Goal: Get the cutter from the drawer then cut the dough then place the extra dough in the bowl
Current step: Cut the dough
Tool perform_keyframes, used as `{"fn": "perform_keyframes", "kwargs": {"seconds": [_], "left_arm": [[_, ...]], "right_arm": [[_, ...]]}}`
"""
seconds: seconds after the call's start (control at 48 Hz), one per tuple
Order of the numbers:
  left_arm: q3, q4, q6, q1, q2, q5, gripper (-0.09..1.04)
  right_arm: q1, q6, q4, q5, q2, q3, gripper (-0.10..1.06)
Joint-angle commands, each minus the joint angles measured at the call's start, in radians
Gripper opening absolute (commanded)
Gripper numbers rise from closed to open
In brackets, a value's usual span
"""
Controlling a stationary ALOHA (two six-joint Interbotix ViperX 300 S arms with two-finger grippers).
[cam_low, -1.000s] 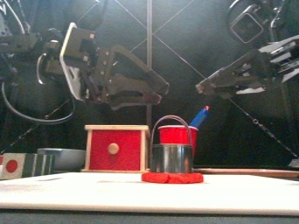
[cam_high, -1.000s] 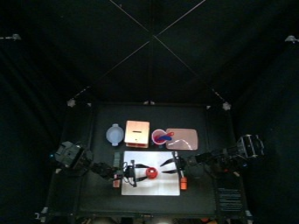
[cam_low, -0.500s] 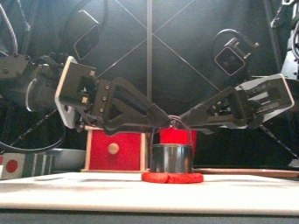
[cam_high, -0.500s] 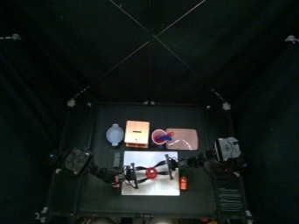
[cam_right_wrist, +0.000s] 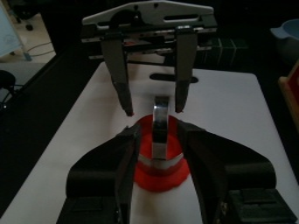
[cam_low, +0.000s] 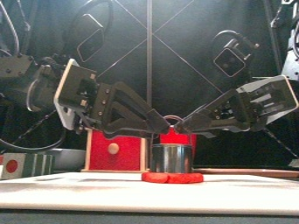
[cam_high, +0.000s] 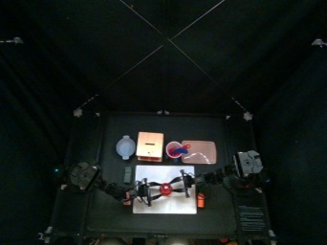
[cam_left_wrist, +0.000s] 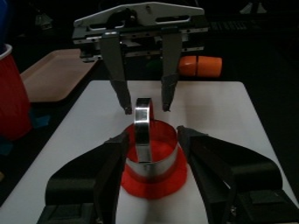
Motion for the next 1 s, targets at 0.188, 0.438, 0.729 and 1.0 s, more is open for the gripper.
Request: {"fn": "perform_keyframes", "kwargs": {"seconds": [0.188, 0.438, 0.729, 1.0], "left_arm": [[-0.017, -0.002, 0.0, 0.031, -0.028, 0.026, 0.84], [-0.023, 0.025, 0.003, 0.032, -0.041, 0.031, 0.73], [-0.02, 0.026, 0.002, 0.032, -0.041, 0.06, 0.71], [-0.015, 0.026, 0.0, 0.032, -0.043, 0.072, 0.67]], "right_arm": [[0.023, 0.003, 0.069, 0.091, -0.051, -0.021, 0.77], [0.052, -0.002, 0.075, 0.152, -0.098, -0.038, 0.77], [0.052, -0.009, 0.12, 0.267, -0.089, -0.083, 0.76], [0.051, -0.014, 0.115, 0.276, -0.083, -0.083, 0.72]]}}
